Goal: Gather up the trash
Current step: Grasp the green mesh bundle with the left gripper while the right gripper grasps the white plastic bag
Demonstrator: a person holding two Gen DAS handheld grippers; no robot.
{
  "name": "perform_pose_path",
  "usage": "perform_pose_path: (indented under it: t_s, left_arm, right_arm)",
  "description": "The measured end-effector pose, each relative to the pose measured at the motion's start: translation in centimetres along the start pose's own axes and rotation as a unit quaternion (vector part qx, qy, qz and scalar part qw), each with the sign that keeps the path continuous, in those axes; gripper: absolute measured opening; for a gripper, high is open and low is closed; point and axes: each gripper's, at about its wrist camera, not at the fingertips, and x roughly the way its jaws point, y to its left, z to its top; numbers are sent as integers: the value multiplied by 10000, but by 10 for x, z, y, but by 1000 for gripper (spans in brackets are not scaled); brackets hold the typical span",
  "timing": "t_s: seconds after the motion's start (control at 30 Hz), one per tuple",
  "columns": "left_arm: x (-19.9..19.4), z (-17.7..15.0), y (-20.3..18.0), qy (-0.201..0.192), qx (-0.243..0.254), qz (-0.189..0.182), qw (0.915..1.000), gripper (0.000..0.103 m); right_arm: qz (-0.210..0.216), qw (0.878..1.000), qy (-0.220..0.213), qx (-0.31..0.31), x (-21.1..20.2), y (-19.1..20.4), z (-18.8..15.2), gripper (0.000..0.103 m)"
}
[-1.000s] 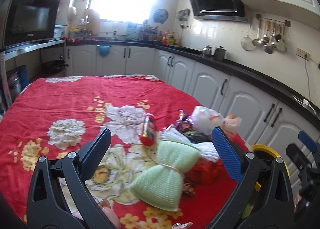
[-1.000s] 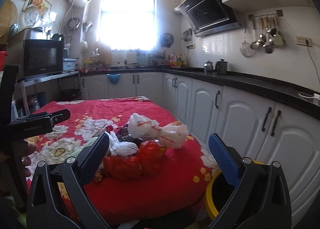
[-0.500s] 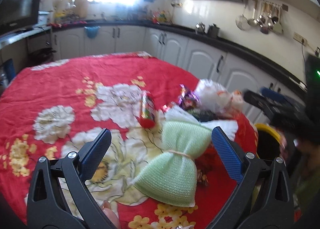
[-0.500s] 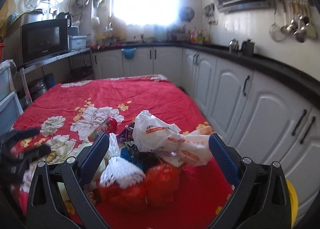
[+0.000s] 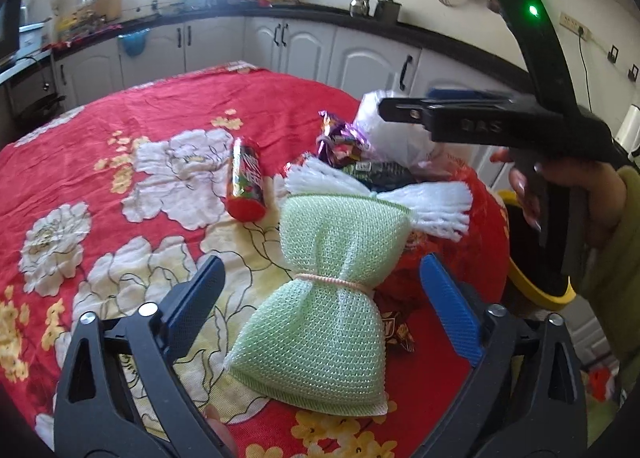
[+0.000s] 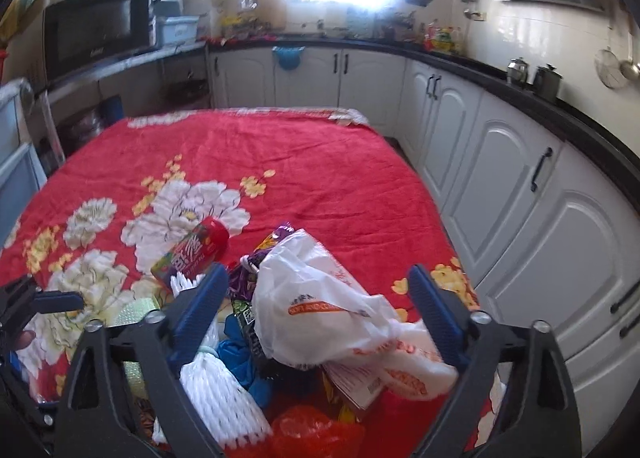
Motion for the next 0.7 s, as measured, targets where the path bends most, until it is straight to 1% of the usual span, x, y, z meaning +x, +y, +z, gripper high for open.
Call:
perform_pose_path:
  t_s: [0.03,0.1,0.13,0.17,0.2,0.23,0.3,0.33,0.37,0.4,0.43,0.7]
  left_arm:
    - [2,0,1,65,9,-13,10000,85]
    - [7,0,0,171,65,-18,9998,83]
    - [10,-1,0,229,109,-13,9997,79]
    - [12,-1,-1,259,117,-11,9996,78]
    - [13,-2,0,304,107,-25,9995,75]
    - [16,-3,2,367,73,-55,9993,70]
    - [20,-5,4,458,19,-98,9989,64]
    - [21,-7,5,489,15,-91,9988,61]
    - [21,-7,4,486,35,-90,9988,61]
    - [21,-7,4,474,50,-98,9988,59]
    - [20,-8,5,470,56,-113,9988,57]
    - [13,-7,10,383,-88,-193,9990,48]
  right_arm:
    - [-3,10000,82,-39,6,2,0,65]
    - [40,9998,194,-68,12,3,0,53]
    - [44,9998,194,-68,13,3,-1,49]
    - [69,9999,151,-38,12,3,-1,47]
    - [100,9999,132,-8,11,3,-2,42]
    - [136,9998,115,39,10,1,-3,38]
    - [160,9998,31,150,6,-2,-5,31]
    - [166,9997,10,181,4,-3,-6,28]
    - [172,9996,-38,237,0,-5,-7,26]
    - [173,9995,-62,260,-2,-6,-8,19]
    - [178,9993,-113,305,-6,-9,-9,14]
    - [134,9979,-468,436,-34,-18,-12,14]
